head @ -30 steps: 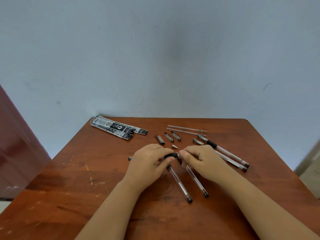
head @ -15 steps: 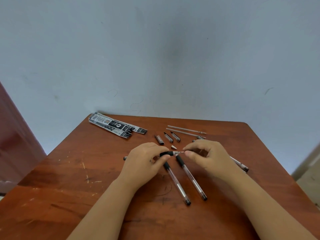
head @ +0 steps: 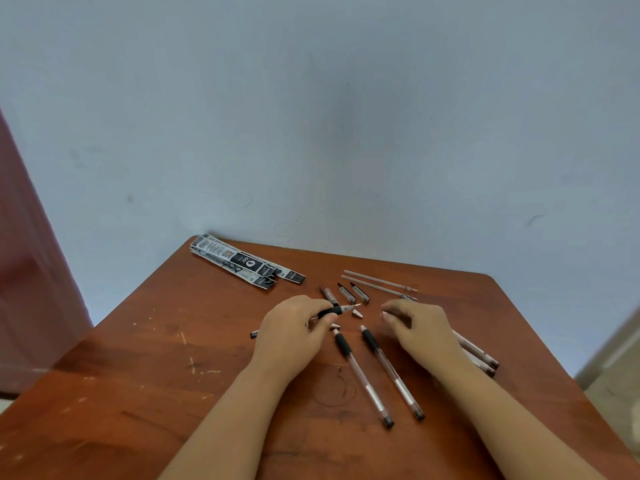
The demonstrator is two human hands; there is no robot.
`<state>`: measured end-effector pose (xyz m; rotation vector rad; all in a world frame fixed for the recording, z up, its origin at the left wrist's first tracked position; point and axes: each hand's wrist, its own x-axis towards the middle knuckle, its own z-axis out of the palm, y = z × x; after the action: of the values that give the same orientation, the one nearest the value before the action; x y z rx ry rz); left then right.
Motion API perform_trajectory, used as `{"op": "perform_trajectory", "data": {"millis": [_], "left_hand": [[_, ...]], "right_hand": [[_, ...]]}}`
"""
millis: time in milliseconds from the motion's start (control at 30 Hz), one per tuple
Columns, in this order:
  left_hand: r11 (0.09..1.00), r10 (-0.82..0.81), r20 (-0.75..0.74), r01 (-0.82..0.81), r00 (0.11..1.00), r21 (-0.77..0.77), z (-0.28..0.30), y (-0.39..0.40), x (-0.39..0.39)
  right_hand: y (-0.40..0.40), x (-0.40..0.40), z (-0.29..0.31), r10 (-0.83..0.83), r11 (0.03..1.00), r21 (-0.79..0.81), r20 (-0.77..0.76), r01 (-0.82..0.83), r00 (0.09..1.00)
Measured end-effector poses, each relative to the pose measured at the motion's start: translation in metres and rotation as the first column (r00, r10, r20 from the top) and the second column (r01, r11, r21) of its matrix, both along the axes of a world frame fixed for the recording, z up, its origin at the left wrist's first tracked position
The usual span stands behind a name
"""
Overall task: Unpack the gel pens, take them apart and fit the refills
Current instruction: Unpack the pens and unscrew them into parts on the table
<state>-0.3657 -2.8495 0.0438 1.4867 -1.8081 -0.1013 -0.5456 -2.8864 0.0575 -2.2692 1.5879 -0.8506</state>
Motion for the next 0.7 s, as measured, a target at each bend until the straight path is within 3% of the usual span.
{"op": "perform_trajectory", "data": {"millis": [233,467,700], "left_hand": [[1.000,0.013,-0.011,-0.013,1.000,-0.013,0.000,-0.001,0.002],[1.000,0.026,0.017,-0.026,1.000,0.000,-0.001,-0.004,0.002],[0.999,0.033,0.064,-0.035,0.997,0.023,-0.001,-0.007,0.001]], "right_hand": [[-0.021,0.021,-0.003,-0.078,0.997,-0.018,-0.227,0.076,0.971],[-0.028,0.020,-0.020,-0.090,0.992,-0.100,-0.192,0.072,0.977],[-0.030,0.020,-0.021,-0.081,0.995,-0.068,-0.203,0.068,0.976]]}}
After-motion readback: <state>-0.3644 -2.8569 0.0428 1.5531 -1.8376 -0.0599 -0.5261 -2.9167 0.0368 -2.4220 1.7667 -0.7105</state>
